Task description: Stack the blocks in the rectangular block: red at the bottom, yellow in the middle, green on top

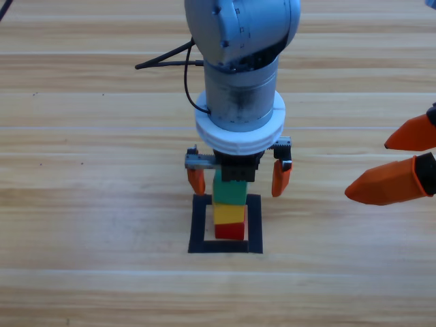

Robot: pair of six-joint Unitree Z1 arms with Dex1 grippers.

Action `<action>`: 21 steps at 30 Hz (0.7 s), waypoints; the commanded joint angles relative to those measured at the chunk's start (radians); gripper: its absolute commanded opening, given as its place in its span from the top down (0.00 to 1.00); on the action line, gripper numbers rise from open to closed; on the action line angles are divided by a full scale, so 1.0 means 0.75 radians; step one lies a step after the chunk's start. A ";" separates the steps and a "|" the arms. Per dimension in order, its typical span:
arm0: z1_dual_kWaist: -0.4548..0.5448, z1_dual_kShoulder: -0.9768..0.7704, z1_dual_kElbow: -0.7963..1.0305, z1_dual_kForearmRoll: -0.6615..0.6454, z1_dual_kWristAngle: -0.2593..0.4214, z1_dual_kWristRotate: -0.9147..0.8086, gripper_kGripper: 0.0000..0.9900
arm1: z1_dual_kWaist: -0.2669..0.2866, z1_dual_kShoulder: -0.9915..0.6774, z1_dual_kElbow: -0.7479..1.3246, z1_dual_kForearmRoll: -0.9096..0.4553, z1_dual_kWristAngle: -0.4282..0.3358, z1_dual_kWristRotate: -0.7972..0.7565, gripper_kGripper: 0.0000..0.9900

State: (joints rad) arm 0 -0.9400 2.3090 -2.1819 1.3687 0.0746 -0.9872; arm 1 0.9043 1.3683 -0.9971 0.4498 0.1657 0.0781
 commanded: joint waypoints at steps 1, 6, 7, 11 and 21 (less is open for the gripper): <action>-0.015 -0.150 0.031 0.008 0.048 -0.001 0.00 | -0.022 0.012 0.045 0.030 0.018 -0.012 0.00; -0.015 -0.520 0.144 0.004 0.162 0.058 0.00 | -0.022 0.025 0.045 0.030 0.018 -0.014 0.00; -0.015 -0.614 0.195 -0.009 0.187 0.085 0.00 | -0.022 0.023 0.045 0.030 0.018 -0.014 0.00; -0.017 -1.046 0.852 -0.530 0.232 0.345 0.00 | -0.022 0.033 0.045 0.030 0.014 -0.016 0.00; -0.052 -1.236 1.377 -0.962 0.177 0.674 0.00 | -0.022 0.059 0.043 0.030 0.014 -0.018 0.00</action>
State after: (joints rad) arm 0 -0.9462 1.3876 -1.2073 0.6828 0.2195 -0.5204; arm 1 0.9043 1.3781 -0.9958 0.4506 0.1701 0.0680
